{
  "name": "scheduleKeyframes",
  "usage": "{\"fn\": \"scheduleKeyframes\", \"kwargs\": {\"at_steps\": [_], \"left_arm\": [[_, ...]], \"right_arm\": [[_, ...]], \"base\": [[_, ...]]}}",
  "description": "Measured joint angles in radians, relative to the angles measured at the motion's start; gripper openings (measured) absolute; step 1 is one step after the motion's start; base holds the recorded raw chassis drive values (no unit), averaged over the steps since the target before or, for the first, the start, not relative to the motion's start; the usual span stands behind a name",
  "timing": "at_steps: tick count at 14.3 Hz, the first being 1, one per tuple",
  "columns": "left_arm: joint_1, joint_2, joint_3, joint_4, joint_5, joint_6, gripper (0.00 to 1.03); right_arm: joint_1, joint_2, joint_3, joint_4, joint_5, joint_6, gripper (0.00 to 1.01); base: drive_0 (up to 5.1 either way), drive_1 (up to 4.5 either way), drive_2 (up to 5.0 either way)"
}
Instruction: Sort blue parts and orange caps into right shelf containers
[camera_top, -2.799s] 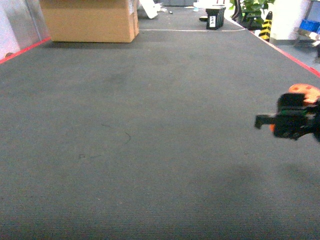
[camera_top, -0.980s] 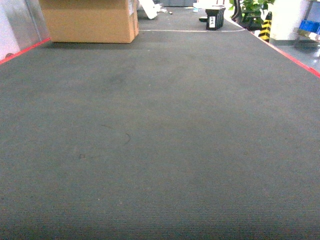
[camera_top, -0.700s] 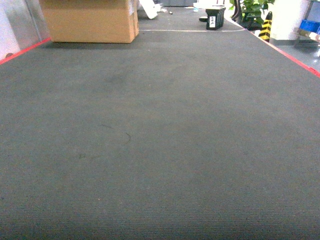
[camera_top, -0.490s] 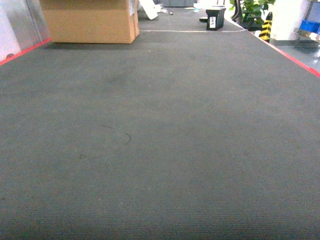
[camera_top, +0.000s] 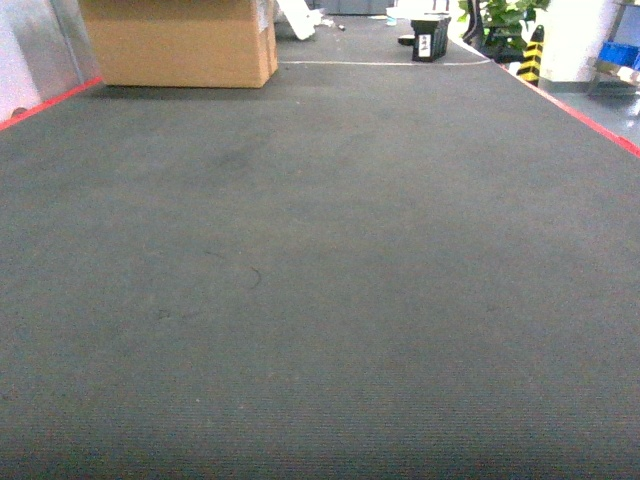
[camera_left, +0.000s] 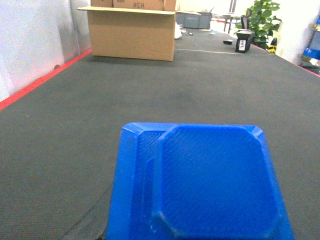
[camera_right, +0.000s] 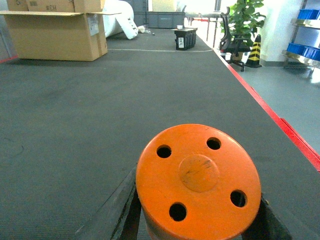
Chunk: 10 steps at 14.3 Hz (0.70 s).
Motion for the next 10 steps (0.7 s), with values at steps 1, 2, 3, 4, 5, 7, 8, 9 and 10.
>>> {"fn": "scheduleKeyframes", "kwargs": {"at_steps": [1,2,3,4,5,7,8,9,10], "left_arm": [[0.0,0.0,0.0,0.0,0.0,0.0,0.42],[0.0,0.0,0.0,0.0,0.0,0.0,0.42],[0.0,0.0,0.0,0.0,0.0,0.0,0.42],[0.0,0.0,0.0,0.0,0.0,0.0,0.42],[0.0,0.0,0.0,0.0,0.0,0.0,0.42],[0.0,0.0,0.0,0.0,0.0,0.0,0.42],[0.0,0.0,0.0,0.0,0.0,0.0,0.42],[0.0,0.0,0.0,0.0,0.0,0.0,0.42],[0.002,0.0,0.0,0.0,-0.001,0.0,0.42]], "right_arm": [[0.0,0.0,0.0,-0.002,0.0,0.0,0.46],[0.0,0.0,0.0,-0.001,0.0,0.0,0.46],[0.0,0.0,0.0,-0.001,0.0,0.0,0.46],[0.0,0.0,0.0,-0.001,0.0,0.0,0.46],[0.0,0.0,0.0,-0.001,0.0,0.0,0.46],[0.0,0.0,0.0,-0.001,0.0,0.0,0.46],[0.0,0.0,0.0,-0.001,0.0,0.0,0.46],[0.0,0.0,0.0,-0.002,0.0,0.0,0.46],[0.0,0.0,0.0,0.0,0.0,0.0,0.46]], "base": [[0.0,0.0,0.0],[0.0,0.0,0.0],[0.0,0.0,0.0],[0.0,0.0,0.0],[0.0,0.0,0.0],[0.0,0.0,0.0],[0.0,0.0,0.0],[-1.1,-1.14,-1.1],[-1.8,-1.83,-1.8]]}}
